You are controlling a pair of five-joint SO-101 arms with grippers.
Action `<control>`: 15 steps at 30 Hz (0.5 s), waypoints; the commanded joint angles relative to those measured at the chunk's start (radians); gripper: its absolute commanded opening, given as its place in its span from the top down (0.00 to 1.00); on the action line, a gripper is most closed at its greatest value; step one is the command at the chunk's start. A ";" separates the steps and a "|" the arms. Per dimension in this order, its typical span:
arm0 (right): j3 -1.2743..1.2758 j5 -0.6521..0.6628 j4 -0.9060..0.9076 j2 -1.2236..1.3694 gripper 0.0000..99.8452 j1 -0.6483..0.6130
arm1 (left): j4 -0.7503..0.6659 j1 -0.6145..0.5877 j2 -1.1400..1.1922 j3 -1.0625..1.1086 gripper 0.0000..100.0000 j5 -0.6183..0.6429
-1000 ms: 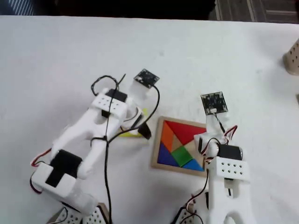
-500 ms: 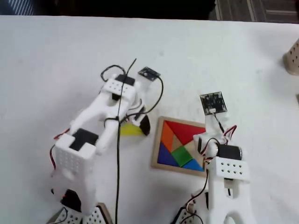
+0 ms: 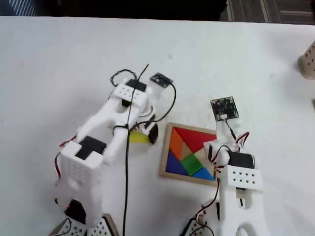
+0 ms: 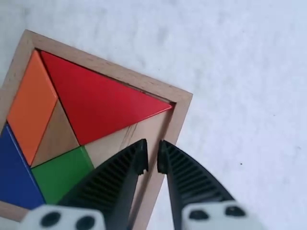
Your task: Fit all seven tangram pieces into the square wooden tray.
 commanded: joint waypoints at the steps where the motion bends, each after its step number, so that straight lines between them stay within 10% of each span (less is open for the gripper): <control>1: -0.006 0.014 -0.019 -0.031 0.96 -0.004 | 0.014 0.030 -0.012 0.011 0.75 0.003; 8: -0.006 0.014 -0.022 -0.033 0.96 -0.004 | 0.012 0.030 -0.013 0.002 0.98 0.002; 15: -0.006 0.014 -0.024 -0.033 0.96 -0.004 | 0.014 0.030 -0.013 0.002 0.98 0.008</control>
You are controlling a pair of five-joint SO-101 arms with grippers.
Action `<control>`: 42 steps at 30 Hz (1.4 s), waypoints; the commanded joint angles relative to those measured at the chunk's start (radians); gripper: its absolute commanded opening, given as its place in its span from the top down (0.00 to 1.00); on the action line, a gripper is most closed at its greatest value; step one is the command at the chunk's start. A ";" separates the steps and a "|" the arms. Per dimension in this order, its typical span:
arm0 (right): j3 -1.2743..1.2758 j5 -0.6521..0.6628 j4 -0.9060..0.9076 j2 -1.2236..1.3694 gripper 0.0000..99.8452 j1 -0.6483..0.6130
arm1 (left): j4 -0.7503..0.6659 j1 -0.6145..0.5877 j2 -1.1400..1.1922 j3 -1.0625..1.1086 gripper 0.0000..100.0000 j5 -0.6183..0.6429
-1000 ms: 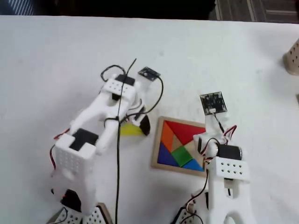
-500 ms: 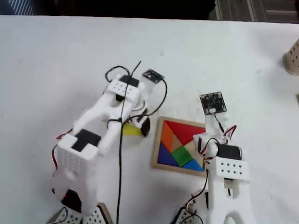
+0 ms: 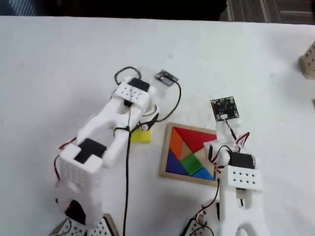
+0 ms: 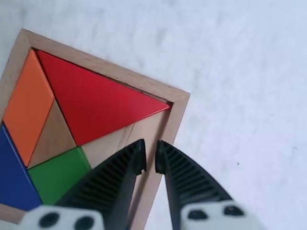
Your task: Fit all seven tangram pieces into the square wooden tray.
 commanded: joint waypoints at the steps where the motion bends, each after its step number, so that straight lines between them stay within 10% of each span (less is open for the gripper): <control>1: -0.006 0.014 -0.024 -0.031 0.96 -0.004 | 0.006 0.005 0.010 0.015 0.98 0.006; 15: -0.006 0.014 -0.024 -0.031 0.96 -0.005 | 0.097 -0.058 -0.145 -0.038 0.79 0.002; 29: -0.006 0.014 -0.021 -0.031 0.96 -0.005 | -0.249 -0.051 -0.289 0.267 0.78 -0.157; 42: -0.006 0.015 -0.021 -0.033 0.96 -0.005 | -0.163 -0.054 -0.289 0.255 0.69 -0.187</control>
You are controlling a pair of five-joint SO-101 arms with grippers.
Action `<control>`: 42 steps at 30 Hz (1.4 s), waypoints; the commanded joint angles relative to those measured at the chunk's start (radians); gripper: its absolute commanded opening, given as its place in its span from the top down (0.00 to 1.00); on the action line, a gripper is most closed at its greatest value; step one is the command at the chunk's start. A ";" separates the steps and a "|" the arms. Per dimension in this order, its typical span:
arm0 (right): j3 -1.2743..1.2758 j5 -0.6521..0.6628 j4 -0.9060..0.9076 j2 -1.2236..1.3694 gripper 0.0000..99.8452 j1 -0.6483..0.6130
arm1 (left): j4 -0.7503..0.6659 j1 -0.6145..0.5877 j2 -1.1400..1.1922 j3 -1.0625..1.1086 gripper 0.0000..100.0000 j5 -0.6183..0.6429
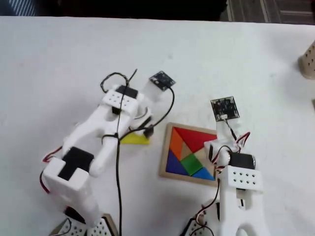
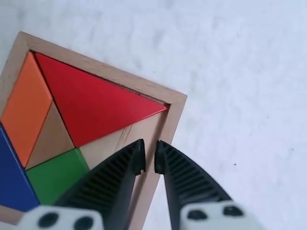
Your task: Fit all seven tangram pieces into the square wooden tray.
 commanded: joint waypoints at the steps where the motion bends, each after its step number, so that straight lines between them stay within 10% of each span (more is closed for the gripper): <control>1: -0.006 0.015 -0.021 -0.025 0.96 -0.010 | 0.038 -0.005 -0.065 -0.017 0.67 -0.005; 29: -0.006 0.015 -0.019 -0.025 0.96 -0.008 | 0.077 -0.047 0.097 -0.103 0.63 -0.006; 42: -0.006 0.015 -0.019 -0.025 0.96 -0.008 | 0.098 -0.007 0.217 -0.189 0.76 0.052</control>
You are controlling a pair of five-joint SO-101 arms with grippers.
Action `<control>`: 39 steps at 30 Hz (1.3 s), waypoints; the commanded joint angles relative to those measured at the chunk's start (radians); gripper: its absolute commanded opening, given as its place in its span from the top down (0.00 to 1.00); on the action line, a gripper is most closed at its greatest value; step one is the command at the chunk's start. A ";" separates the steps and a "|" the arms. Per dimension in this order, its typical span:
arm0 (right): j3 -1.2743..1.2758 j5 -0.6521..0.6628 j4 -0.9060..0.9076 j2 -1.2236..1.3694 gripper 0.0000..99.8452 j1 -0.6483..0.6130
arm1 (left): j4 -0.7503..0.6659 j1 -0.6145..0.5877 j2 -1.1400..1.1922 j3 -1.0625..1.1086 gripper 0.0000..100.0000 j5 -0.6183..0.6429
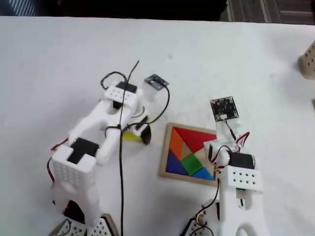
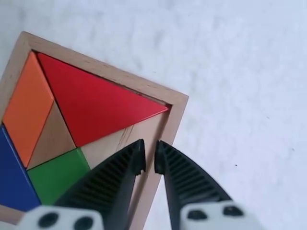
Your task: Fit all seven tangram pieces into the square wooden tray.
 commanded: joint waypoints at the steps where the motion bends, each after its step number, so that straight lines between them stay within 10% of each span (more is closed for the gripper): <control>1: -0.006 0.015 -0.019 -0.025 0.96 -0.004 | 0.005 0.025 0.018 -0.046 0.76 0.012; 39: -0.006 0.015 -0.024 -0.025 0.95 -0.004 | 0.097 0.027 0.013 -0.152 0.85 0.313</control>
